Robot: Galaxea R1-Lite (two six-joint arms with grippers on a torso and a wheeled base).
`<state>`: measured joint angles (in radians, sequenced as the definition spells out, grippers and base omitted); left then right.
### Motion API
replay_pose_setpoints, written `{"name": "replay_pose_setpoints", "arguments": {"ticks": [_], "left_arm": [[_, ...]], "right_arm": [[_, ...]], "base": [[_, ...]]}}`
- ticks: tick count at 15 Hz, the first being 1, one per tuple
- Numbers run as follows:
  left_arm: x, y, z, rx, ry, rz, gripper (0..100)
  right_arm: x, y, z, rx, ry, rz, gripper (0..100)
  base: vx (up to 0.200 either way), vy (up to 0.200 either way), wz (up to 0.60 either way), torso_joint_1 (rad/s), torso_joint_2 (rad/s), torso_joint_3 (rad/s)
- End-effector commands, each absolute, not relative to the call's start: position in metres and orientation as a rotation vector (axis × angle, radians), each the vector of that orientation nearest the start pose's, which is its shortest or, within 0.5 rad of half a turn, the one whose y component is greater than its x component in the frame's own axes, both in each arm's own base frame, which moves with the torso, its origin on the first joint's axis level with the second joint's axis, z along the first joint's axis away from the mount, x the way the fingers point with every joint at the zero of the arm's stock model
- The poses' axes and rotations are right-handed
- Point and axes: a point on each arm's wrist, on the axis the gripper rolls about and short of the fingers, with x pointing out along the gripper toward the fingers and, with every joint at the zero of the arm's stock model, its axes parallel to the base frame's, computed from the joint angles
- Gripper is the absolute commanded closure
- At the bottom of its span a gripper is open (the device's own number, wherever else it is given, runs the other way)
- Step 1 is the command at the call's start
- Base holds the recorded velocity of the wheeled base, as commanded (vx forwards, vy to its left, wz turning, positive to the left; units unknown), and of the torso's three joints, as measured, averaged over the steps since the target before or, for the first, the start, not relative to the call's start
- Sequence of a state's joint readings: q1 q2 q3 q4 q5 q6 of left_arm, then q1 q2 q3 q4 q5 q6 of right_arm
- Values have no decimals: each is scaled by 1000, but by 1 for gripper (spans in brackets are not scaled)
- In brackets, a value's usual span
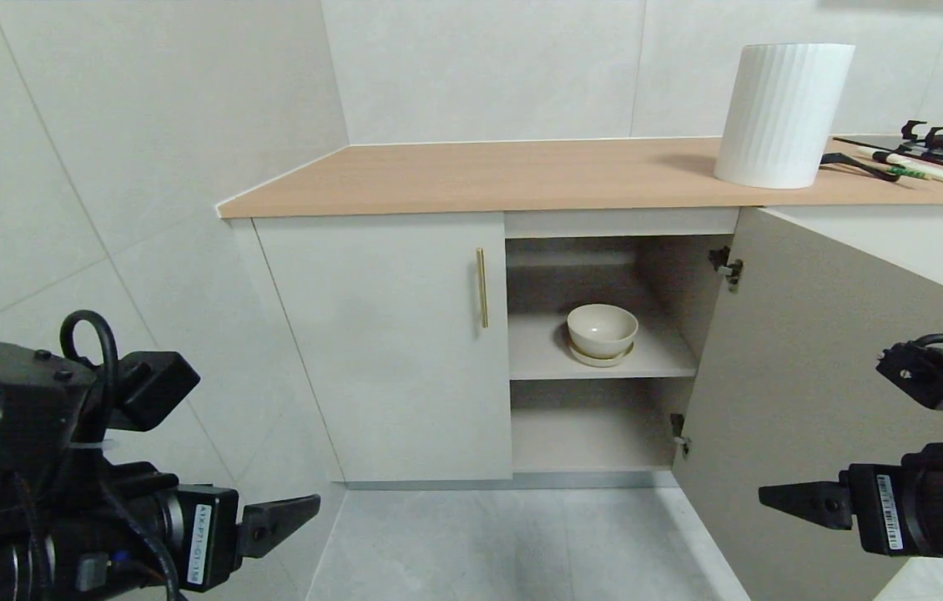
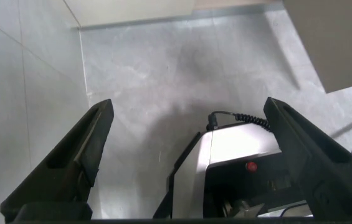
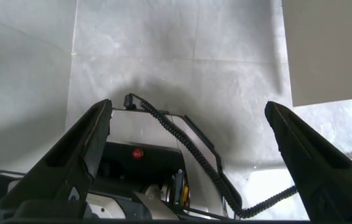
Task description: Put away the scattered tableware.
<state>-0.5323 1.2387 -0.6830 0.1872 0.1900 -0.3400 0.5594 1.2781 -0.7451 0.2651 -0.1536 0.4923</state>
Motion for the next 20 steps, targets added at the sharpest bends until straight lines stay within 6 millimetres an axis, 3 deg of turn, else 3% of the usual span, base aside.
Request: {"name": "replay_pose_setpoints", "arguments": {"ticks": [1, 7, 15, 20], "left_arm": [[145, -81, 186, -61, 744, -209, 0], [144, -81, 185, -58, 749, -210, 0], [144, -81, 185, -58, 749, -210, 0], [144, -80, 186, -60, 747, -214, 0]], "right_arm": [[149, 89, 190, 182, 823, 189, 0], [147, 88, 188, 173, 828, 181, 0], [105, 61, 196, -84, 950, 223, 0], [96, 49, 201, -180, 888, 60, 0]], "base": [[0, 0, 0, 0, 0, 0], [0, -33, 0, 0, 0, 0], [0, -200, 0, 3, 0, 2], [0, -80, 0, 2, 0, 0]]}}
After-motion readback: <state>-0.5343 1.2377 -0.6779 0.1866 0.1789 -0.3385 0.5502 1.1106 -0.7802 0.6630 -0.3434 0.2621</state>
